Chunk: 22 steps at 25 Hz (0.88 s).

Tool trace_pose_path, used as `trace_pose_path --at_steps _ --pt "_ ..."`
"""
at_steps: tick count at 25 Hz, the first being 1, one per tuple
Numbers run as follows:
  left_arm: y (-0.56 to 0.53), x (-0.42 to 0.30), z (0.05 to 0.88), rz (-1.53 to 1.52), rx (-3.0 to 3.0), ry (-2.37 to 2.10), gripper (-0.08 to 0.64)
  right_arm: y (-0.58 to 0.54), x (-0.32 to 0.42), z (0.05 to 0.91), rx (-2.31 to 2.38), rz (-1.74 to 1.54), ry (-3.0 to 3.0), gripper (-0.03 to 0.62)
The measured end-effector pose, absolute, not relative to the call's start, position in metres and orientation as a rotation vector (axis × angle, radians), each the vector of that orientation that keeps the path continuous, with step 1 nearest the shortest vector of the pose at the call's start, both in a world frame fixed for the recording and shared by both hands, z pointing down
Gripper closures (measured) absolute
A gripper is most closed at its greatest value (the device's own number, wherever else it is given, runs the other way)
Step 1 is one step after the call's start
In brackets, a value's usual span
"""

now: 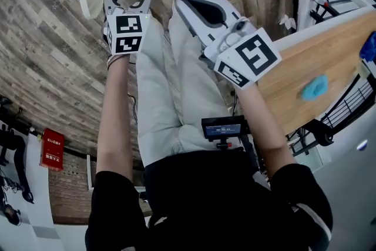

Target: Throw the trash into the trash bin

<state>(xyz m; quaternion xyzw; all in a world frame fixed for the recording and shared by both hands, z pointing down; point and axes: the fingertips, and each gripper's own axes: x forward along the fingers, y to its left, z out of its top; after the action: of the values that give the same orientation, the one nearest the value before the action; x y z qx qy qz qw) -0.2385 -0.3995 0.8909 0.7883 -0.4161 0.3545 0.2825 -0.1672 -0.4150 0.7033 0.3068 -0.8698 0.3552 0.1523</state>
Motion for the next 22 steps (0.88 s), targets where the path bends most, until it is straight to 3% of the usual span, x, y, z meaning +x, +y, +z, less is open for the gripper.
trace_pose_path --at_steps 5,6,9,12,22 --pt "-0.396 -0.236 0.883 0.944 2.085 -1.004 0.253 -0.419 -0.17 0.697 0.886 0.992 -2.506 0.594" --pt "-0.394 -0.234 0.88 0.946 2.09 -0.976 0.28 -0.421 -0.171 0.692 0.889 0.977 -2.508 0.594" --pt "-0.387 -0.23 0.859 0.955 2.113 -0.948 0.452 -0.421 -0.172 0.666 0.895 0.919 -2.521 0.594" --pt "-0.386 -0.223 0.821 0.924 2.137 -0.947 0.531 -0.417 -0.166 0.624 0.92 0.863 -2.547 0.594" --pt "-0.355 -0.228 0.623 0.703 2.273 -1.022 0.552 -0.393 -0.129 0.478 1.136 0.505 -2.59 0.595"
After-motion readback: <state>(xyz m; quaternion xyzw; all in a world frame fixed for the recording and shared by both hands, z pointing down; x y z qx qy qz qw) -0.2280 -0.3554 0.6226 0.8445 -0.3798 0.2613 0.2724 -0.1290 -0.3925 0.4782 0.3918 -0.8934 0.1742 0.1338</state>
